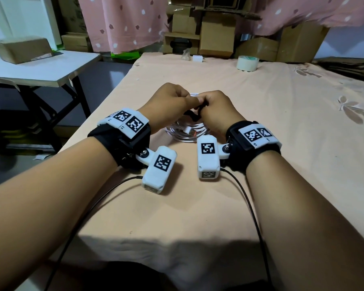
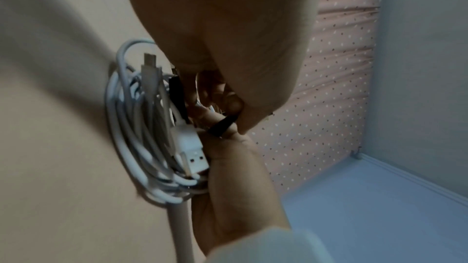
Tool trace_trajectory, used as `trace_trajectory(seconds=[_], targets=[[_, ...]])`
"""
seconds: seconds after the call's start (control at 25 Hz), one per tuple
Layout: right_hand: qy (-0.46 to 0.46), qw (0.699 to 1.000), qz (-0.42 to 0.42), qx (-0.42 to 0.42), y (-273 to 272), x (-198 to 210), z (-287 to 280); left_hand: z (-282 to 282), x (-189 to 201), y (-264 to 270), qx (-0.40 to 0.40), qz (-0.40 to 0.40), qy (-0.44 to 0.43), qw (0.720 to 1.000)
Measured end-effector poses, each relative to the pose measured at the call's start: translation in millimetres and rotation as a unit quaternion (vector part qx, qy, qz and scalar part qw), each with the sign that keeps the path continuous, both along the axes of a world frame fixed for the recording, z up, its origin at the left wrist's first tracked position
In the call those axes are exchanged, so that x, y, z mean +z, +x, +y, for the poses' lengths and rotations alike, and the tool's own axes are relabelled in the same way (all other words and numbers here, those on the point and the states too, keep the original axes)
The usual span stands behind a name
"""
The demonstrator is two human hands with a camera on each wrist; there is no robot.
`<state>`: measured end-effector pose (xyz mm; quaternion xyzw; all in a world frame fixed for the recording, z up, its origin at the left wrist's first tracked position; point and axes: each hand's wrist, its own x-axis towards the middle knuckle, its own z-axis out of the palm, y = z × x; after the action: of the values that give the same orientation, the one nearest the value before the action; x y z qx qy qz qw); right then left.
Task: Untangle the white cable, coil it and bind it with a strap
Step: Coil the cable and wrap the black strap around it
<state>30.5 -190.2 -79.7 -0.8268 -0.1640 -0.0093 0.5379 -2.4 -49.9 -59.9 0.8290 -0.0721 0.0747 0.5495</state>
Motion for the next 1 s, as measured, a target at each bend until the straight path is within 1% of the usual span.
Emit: trace_trajectory(seconds=[0.08, 0.2, 0.32, 0.44, 0.56, 0.76, 0.88, 1.0], targets=[[0.000, 1.000, -0.003, -0.012, 3.1, -1.4, -2.7, -0.1, -0.5, 0.0, -0.002, -0.005, -0.020, 1.000], [0.043, 0.998, 0.034, -0.018, 2.6, -1.9, -3.6, 5.4, -1.2, 3.6, 0.021, -0.034, -0.034, 0.999], [0.058, 0.997, 0.045, -0.016, 5.6, -4.5, -5.3, 5.8, 2.2, 2.4, 0.025, -0.052, -0.067, 0.996], [0.082, 0.994, 0.062, -0.019, 1.5, -2.3, -6.8, 11.6, 5.0, 5.7, 0.081, -0.059, -0.075, 0.992], [0.098, 0.992, 0.073, -0.017, -0.7, -1.3, -5.8, 20.0, 2.9, 9.1, 0.124, -0.041, -0.071, 0.989], [0.072, 0.994, 0.055, -0.052, 8.2, -4.7, -4.3, 36.0, 7.1, 15.8, 0.199, 0.000, -0.029, 0.979], [0.089, 0.992, 0.056, -0.066, 8.8, -5.2, -5.7, 52.8, 5.2, 22.3, 0.219, 0.061, -0.001, 0.974], [0.102, 0.991, 0.068, -0.055, 5.2, -3.5, -6.9, 60.6, -4.6, 29.3, 0.213, 0.110, 0.103, 0.965]])
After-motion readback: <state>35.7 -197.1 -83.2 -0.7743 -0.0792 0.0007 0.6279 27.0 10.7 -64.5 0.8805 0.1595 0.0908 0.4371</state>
